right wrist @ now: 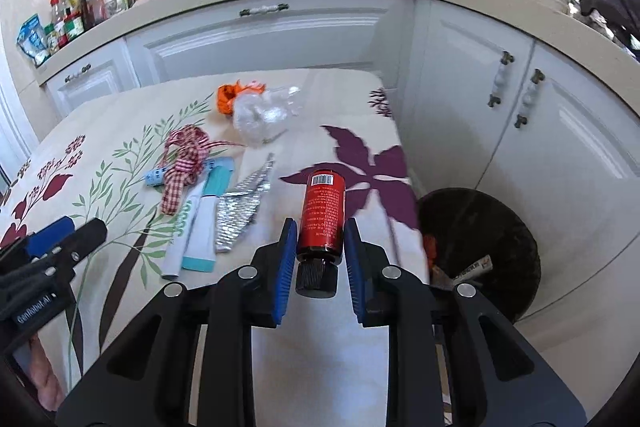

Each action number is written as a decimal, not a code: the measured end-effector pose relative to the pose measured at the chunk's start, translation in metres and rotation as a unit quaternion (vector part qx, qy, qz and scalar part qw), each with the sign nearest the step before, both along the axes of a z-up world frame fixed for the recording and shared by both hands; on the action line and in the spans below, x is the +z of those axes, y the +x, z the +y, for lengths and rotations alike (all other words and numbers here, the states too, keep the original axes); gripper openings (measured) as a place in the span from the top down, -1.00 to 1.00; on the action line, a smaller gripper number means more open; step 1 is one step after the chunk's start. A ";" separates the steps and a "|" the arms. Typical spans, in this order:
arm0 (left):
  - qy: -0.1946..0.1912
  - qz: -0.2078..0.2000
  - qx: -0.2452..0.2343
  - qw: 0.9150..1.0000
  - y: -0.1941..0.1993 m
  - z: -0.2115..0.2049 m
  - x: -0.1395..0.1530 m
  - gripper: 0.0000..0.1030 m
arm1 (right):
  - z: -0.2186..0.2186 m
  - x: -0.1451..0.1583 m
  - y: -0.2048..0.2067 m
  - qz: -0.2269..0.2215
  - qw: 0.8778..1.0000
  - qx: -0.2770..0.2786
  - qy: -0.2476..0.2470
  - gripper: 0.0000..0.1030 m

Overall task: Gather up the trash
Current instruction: 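Grasp the white tube with green print with the left tool while the right tool holds the can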

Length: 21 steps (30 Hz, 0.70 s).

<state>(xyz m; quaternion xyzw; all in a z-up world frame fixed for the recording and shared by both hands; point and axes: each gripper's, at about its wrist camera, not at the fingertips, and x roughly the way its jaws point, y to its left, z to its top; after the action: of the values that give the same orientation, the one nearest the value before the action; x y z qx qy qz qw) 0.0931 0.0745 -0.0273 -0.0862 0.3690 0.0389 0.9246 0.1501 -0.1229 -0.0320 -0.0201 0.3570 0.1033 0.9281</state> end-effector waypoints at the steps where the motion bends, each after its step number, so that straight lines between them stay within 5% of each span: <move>1: 0.002 0.001 -0.004 1.000 0.001 -0.005 0.000 -0.24 | -0.003 0.000 0.000 -0.001 1.000 -0.002 0.002 0.55; 15: 0.015 0.037 -0.037 0.999 0.026 -0.057 -0.013 -0.24 | -0.070 -0.008 -0.008 -0.009 0.998 -0.042 0.043 0.55; 21: 0.020 0.055 -0.036 0.998 0.032 -0.060 -0.018 0.33 | -0.083 -0.012 -0.008 -0.008 0.997 -0.048 0.055 0.55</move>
<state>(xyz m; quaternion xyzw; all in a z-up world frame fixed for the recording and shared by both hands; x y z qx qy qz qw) 0.1249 0.0143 -0.0449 -0.0522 0.4212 0.0172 0.9053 0.1421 -0.2064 -0.0437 0.0474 0.3440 0.0784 0.9345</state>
